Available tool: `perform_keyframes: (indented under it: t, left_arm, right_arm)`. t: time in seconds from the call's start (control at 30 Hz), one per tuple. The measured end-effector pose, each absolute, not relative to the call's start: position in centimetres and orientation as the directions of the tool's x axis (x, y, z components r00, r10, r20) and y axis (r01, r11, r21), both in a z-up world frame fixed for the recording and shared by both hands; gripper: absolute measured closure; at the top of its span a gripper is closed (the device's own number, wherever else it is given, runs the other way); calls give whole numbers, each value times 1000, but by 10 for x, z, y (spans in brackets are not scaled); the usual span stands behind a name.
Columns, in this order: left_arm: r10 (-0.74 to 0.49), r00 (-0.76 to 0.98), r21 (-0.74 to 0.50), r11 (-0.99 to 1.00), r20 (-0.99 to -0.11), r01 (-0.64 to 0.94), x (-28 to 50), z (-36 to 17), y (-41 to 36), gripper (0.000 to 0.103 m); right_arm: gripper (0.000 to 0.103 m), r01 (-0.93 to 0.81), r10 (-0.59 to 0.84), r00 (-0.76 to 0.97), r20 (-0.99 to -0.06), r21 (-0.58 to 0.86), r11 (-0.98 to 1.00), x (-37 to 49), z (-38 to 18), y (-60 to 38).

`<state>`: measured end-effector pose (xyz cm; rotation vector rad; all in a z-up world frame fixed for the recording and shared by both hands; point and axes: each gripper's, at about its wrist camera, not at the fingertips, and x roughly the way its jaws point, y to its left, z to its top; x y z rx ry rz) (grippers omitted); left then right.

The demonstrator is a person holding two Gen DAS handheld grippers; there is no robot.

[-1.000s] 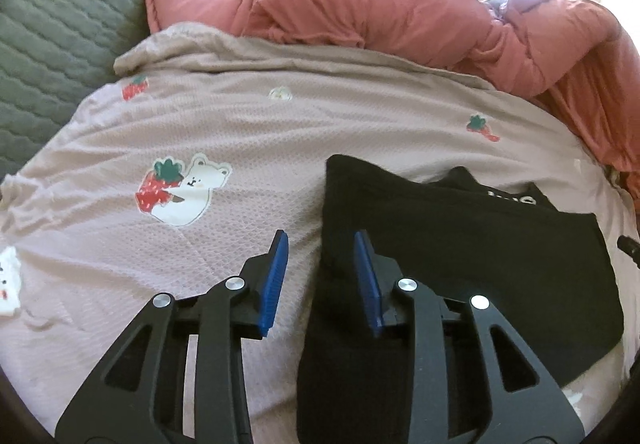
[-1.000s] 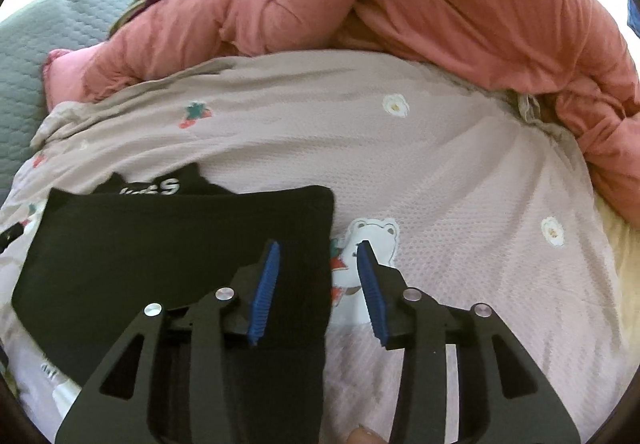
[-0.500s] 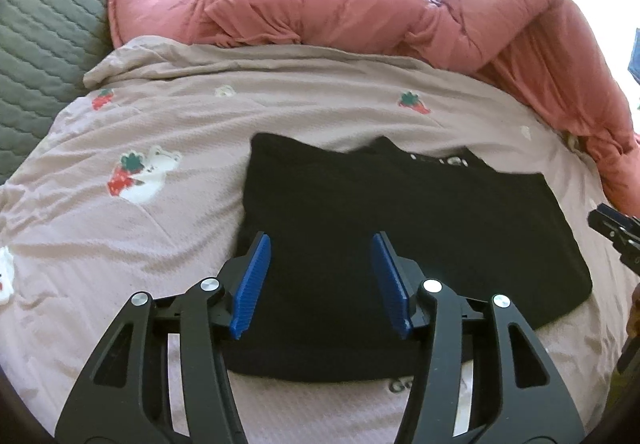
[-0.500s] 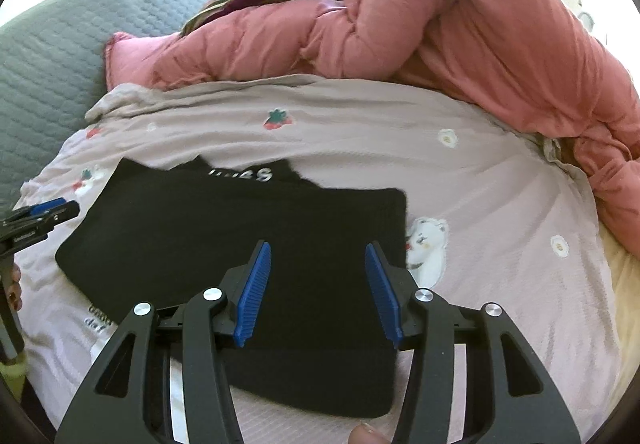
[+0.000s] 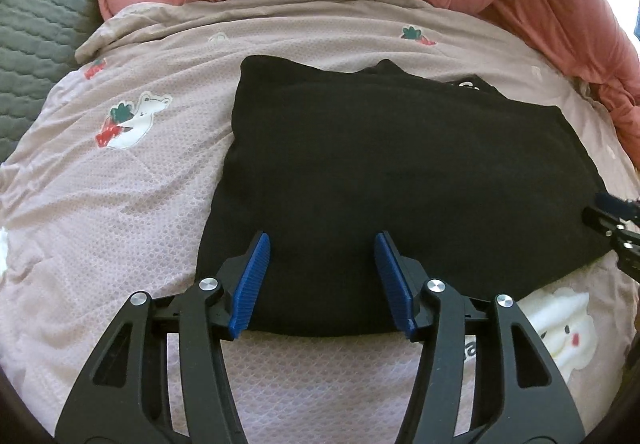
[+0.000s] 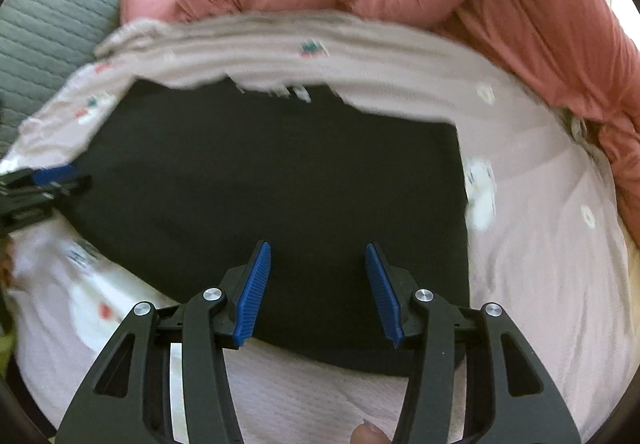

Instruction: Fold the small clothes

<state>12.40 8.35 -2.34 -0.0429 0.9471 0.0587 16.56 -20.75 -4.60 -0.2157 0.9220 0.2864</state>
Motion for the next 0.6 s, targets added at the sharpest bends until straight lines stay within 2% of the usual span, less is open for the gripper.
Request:
perform_keyframes:
  t: [0.03,0.6]
  left_arm:
    - [23,581,-24,997,-813,-72,123,-24,85,56]
    - [15,592,-41,996,-805,-81,114,-21,85,56]
  right_arm:
    - [41,-310,147,557,-817,-41,950,168,-51,-215]
    - [39,-281,200,555,-808,44,959,156,-47,-230]
